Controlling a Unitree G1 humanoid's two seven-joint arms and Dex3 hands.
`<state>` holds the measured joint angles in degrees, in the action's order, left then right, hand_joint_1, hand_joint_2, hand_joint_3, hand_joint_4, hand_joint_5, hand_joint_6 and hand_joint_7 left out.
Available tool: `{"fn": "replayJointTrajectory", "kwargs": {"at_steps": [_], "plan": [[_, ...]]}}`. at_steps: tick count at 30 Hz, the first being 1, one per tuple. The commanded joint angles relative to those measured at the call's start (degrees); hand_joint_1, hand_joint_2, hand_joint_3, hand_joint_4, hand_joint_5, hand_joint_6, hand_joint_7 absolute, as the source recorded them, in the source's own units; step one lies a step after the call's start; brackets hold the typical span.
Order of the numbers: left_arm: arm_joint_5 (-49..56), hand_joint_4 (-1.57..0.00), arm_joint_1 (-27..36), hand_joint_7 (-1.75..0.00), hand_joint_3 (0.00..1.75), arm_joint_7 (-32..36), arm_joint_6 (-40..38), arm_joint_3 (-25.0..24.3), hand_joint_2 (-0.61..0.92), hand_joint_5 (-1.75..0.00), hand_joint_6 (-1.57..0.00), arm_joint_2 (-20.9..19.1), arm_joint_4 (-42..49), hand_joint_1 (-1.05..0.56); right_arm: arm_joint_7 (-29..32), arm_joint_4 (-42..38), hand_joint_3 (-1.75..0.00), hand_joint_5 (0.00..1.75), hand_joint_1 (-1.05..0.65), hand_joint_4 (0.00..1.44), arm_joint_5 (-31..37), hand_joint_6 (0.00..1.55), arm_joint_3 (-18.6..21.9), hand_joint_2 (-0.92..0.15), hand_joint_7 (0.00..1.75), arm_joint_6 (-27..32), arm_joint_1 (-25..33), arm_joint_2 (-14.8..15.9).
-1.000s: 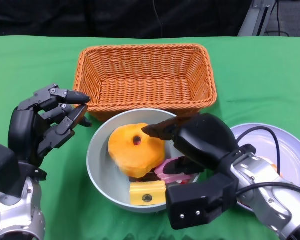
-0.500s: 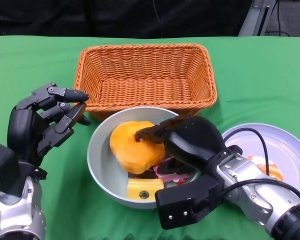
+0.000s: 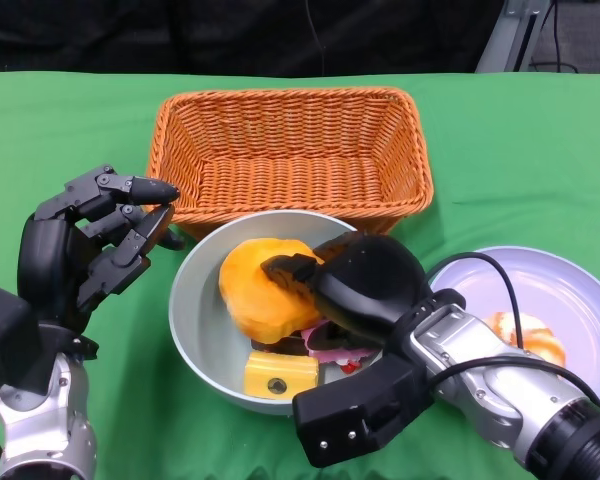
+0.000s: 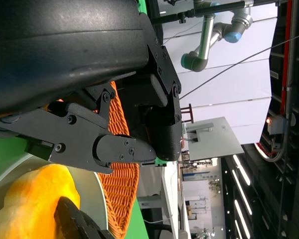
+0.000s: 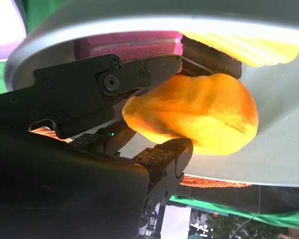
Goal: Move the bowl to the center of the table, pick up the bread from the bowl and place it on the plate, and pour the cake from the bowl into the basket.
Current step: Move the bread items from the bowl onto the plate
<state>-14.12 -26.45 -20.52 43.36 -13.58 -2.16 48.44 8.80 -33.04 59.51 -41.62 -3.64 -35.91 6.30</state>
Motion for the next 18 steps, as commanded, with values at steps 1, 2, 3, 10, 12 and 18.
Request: {"fn": "replayJointTrajectory", "kwargs": {"at_steps": [1,2,3,10,12,18], "plan": [[-0.7,-0.85,-0.8,-0.73,0.26,-0.3,0.3,-0.3,0.92,-1.29,-1.00,-0.4,-0.2,-0.24,-2.2,-0.4,-0.02,0.06,-0.74,0.67,0.4,0.61,-0.8,-0.92,0.05,1.8,-0.5,-0.1],[-0.5,-0.85,-0.9,-0.73,0.26,-0.1,0.4,-0.3,0.92,-1.30,-1.00,-0.4,-0.1,-0.24,-2.7,-0.5,-0.02,0.06,-0.74,0.69,0.5,0.62,-1.0,-0.92,0.04,2.2,-0.6,-0.3],[-0.2,-0.85,-0.9,-0.73,0.27,0.1,0.7,-0.2,0.92,-1.30,-1.00,-0.4,0.0,-0.24,-3.2,-0.7,-0.02,0.07,-0.74,0.71,0.8,0.64,-1.4,-0.92,0.04,2.8,-0.7,-0.5],[0.3,-0.85,-0.9,-0.74,0.27,0.6,0.8,-0.2,0.92,-1.31,-1.00,-0.2,-0.1,-0.25,-8.7,-1.0,-0.04,0.06,-0.69,0.73,0.2,0.64,-3.0,-0.92,0.01,3.2,-2.4,-0.7],[0.7,-0.84,-0.8,-0.74,0.27,1.1,0.6,-0.1,0.92,-1.32,-1.00,-0.3,-0.3,-0.25,-9.3,-1.0,-0.02,0.06,-0.66,0.77,-0.8,0.66,-2.7,-0.91,0.02,2.8,-2.5,-0.8],[0.8,-0.84,-0.9,-0.75,0.26,1.2,0.7,-0.2,0.92,-1.33,-0.99,-0.2,-0.2,-0.26,-8.5,-1.7,0.00,0.05,-0.61,0.82,-2.3,0.70,-2.7,-0.90,0.01,1.3,-2.6,-0.7]]}}
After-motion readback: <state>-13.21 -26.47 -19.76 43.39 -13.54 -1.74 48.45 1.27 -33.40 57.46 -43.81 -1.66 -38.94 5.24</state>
